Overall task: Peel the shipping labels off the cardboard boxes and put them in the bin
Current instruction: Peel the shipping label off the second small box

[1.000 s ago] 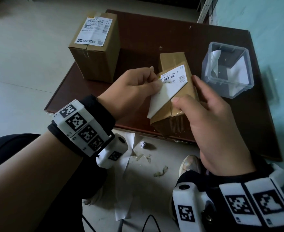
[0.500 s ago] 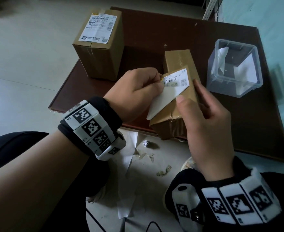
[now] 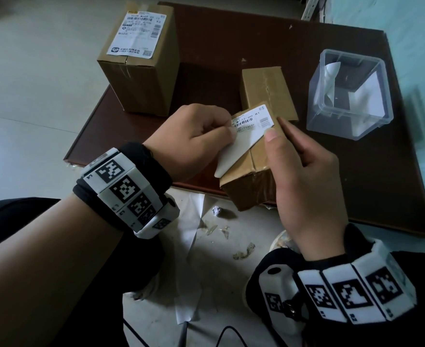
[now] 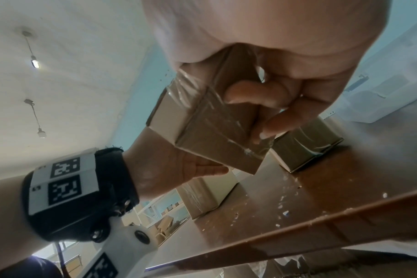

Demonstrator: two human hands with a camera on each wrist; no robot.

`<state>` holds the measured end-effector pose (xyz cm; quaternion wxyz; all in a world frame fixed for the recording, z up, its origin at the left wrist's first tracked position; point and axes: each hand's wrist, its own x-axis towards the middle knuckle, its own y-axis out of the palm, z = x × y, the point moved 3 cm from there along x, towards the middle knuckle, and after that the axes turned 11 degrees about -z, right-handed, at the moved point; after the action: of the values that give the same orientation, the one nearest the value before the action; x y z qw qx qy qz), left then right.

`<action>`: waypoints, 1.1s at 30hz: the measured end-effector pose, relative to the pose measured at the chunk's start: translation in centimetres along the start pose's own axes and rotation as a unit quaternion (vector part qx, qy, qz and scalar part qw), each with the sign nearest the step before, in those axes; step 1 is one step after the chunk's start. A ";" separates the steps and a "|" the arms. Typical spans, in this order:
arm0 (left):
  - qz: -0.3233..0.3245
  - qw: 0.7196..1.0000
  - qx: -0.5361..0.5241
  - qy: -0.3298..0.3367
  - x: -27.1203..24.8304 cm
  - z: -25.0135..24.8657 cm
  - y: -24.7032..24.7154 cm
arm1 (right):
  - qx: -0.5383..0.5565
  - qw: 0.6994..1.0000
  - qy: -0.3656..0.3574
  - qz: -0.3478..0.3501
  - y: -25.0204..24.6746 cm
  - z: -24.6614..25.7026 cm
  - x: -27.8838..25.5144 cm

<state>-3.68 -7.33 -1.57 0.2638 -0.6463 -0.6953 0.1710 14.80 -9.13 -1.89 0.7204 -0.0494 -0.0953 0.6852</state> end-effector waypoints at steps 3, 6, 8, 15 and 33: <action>0.002 1.000 0.007 0.004 0.0 0.1 0.0 | -0.007 1.000 -0.008 0.005 0.1 0.1 0.0; 0.008 0.999 0.030 0.012 0.0 0.3 -0.1 | -0.020 1.000 -0.012 0.010 0.3 0.1 -0.1; 0.012 0.999 0.045 0.019 -0.1 0.5 -0.1 | -0.020 1.000 -0.010 0.013 0.3 0.1 -0.2; 0.005 0.998 0.052 0.034 0.0 0.4 -0.2 | -0.014 0.999 -0.022 0.024 0.3 0.3 -0.1; -0.027 0.987 0.137 0.077 0.1 0.7 -0.4 | -0.017 0.998 0.003 0.062 0.5 0.4 -0.2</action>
<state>-4.38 -7.24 -1.90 0.4073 -0.5963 -0.6601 0.2069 14.25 -9.30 -1.60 0.6762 -0.0690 -0.1015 0.7265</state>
